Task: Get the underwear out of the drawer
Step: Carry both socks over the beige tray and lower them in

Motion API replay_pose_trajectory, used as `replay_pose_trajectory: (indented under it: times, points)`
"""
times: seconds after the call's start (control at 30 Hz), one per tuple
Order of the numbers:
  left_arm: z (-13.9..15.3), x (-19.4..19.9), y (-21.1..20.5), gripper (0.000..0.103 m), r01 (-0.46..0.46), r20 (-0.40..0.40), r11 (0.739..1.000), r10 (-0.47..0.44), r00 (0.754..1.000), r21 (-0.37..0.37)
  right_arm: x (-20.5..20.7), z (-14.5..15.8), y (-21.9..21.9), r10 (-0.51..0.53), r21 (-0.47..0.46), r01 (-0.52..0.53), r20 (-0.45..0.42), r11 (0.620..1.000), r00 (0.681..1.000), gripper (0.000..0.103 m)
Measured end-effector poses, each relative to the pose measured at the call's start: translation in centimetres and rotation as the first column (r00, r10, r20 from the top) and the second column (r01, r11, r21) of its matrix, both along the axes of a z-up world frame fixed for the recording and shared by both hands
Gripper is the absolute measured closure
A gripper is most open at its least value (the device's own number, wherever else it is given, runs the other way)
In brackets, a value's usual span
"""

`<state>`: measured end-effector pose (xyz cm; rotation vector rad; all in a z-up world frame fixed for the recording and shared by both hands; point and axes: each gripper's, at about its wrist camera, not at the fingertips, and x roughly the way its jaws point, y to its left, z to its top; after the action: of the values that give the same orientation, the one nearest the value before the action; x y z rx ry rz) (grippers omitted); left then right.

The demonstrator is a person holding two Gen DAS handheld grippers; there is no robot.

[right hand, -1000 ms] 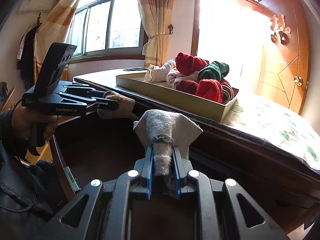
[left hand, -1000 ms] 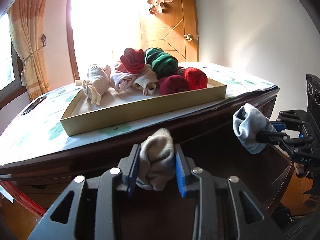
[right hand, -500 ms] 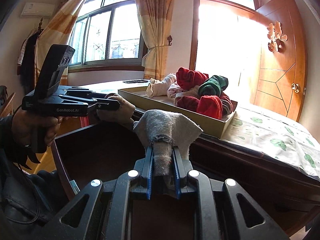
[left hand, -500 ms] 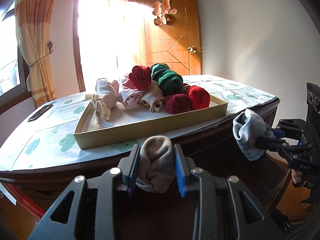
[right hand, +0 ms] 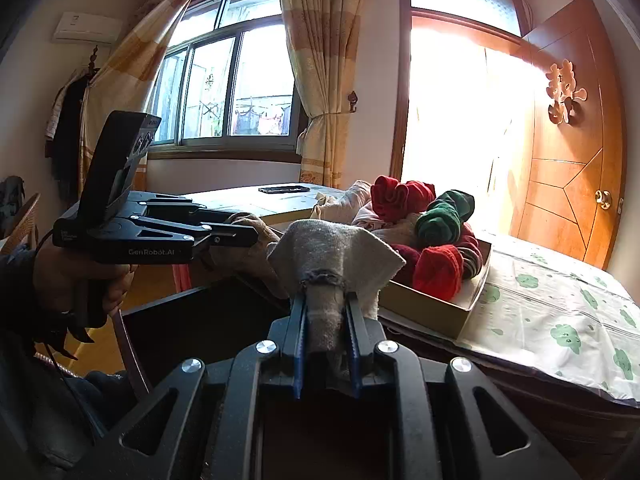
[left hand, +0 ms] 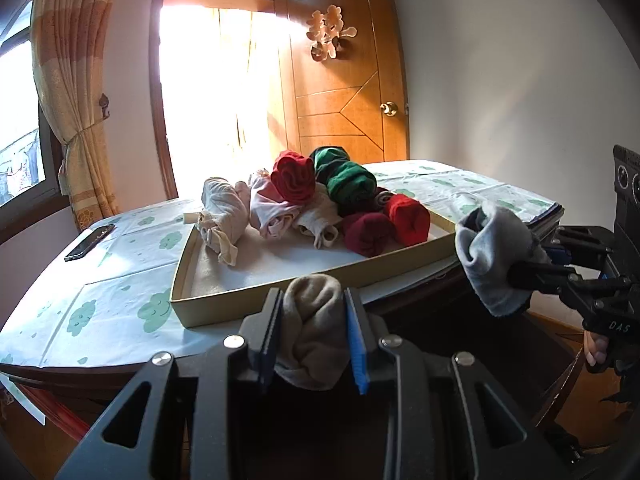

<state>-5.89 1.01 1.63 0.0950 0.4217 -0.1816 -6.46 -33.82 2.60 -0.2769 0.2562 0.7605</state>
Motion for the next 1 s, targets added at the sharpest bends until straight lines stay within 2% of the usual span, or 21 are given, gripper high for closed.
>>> replay_pose_trajectory:
  times: [0.47,0.8,1.0]
  points:
    - [1.8,0.7,1.5,0.078,0.000,0.012,1.000,0.000,1.000,-0.006,1.5,2.3,2.2,0.033,0.026,-0.033,0.012,0.999,0.999,0.084]
    - [5.4,1.2,2.5,0.078,-0.013,0.090,1.000,0.012,0.996,0.014,2.5,4.2,3.8,0.050,0.029,-0.051,0.031,0.998,0.998,0.084]
    - [6.5,2.6,3.0,0.078,-0.033,0.119,0.999,0.028,0.992,0.039,4.1,5.2,4.6,0.043,0.044,-0.044,0.023,0.998,0.999,0.084]
